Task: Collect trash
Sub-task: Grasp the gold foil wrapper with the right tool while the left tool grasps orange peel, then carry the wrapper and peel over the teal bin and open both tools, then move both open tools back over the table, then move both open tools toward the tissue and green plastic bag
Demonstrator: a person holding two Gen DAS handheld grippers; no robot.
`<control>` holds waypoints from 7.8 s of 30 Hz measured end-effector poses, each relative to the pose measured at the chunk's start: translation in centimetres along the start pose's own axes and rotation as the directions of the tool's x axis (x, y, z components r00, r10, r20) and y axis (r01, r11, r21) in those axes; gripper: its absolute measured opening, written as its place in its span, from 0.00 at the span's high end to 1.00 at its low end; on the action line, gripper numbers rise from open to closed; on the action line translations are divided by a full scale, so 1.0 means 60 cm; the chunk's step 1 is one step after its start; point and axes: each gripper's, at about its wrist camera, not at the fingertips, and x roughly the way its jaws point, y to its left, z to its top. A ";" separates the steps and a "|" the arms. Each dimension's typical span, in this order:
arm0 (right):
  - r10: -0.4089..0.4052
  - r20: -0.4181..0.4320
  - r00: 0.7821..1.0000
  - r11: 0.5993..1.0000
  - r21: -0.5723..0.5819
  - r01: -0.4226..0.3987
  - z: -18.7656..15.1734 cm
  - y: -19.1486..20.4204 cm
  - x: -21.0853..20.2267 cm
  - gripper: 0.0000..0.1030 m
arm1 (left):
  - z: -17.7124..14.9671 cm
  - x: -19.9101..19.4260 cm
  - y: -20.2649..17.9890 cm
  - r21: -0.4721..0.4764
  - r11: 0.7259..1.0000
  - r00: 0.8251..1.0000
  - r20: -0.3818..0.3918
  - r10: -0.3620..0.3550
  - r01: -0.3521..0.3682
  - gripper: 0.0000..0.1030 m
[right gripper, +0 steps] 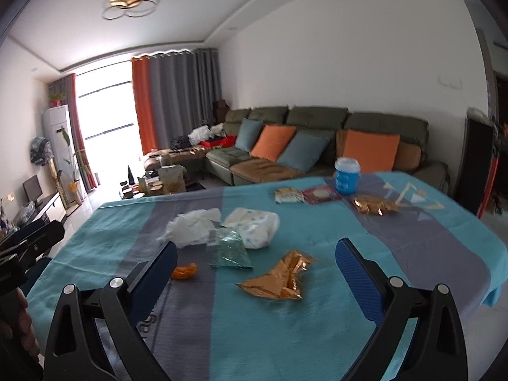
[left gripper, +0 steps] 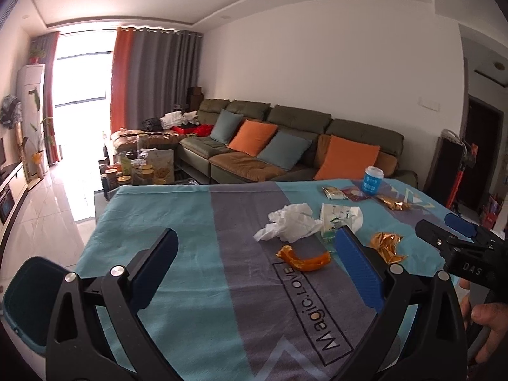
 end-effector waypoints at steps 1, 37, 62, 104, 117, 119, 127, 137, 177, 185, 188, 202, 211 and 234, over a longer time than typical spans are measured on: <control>-0.003 -0.015 1.000 1.000 0.014 0.003 -0.001 -0.008 0.008 0.07 | 0.000 0.009 -0.005 0.011 1.000 1.000 -0.006 -0.006 0.006 0.05; 0.127 -0.349 0.928 0.981 0.181 -0.067 -0.048 -0.090 0.199 0.83 | -0.063 0.348 -0.059 -0.163 0.971 0.859 -0.455 -0.232 0.176 0.24; 0.121 -0.252 0.960 0.981 0.177 -0.077 -0.020 -0.081 0.123 0.93 | -0.034 0.231 0.003 -0.283 0.938 0.916 -0.284 -0.282 0.201 0.79; 0.677 -0.439 0.591 0.560 -0.214 -0.800 0.059 0.614 0.148 0.93 | -0.060 -0.260 0.513 -0.496 0.787 0.921 -0.076 0.382 -0.367 0.79; 0.607 -0.591 0.531 0.454 -0.290 -0.842 -0.017 0.768 0.152 0.93 | -0.127 -0.262 0.598 -0.537 0.724 0.895 -0.164 0.415 -0.433 0.79; 0.583 -0.623 0.522 0.450 -0.287 -0.845 -0.034 0.782 0.165 0.93 | -0.133 -0.241 0.612 -0.544 0.714 0.893 -0.182 0.412 -0.440 0.79; 0.492 -0.727 0.479 0.458 -0.251 -0.852 -0.083 0.814 0.212 0.82 | -0.180 -0.182 0.658 -0.559 0.684 0.883 -0.273 0.382 -0.468 0.78; 0.531 -0.738 0.415 0.473 -0.149 -0.869 -0.077 0.809 0.221 0.59 | -0.202 -0.149 0.677 -0.565 0.667 0.874 -0.293 0.387 -0.485 0.64; 0.455 -0.403 0.794 0.747 -0.312 -0.587 0.052 0.414 0.177 0.07 | -0.015 -0.162 0.364 -0.370 0.858 0.933 -0.092 0.348 -0.356 0.05; 0.390 -0.354 0.850 0.814 -0.300 -0.498 0.047 0.323 0.168 0.07 | 0.005 -0.115 0.281 -0.301 0.915 0.963 -0.088 0.256 -0.271 0.05; 0.364 -0.342 0.866 0.835 -0.293 -0.466 0.042 0.293 0.164 0.07 | 0.008 -0.098 0.251 -0.268 0.930 0.967 -0.090 0.238 -0.253 0.05; 0.270 -0.211 0.939 0.948 -0.114 -0.298 0.039 0.111 0.098 0.07 | -0.003 -0.036 0.139 -0.126 0.980 0.984 -0.114 0.140 -0.154 0.05; 0.181 -0.039 0.983 0.980 -0.081 -0.184 0.036 0.051 0.016 0.07 | -0.008 -0.022 0.047 0.007 0.996 0.994 -0.066 0.090 -0.090 0.05; 0.099 -0.057 0.993 0.990 -0.096 -0.104 0.030 0.047 0.027 0.07 | -0.002 -0.009 0.017 0.051 0.997 0.998 -0.025 0.062 -0.061 0.05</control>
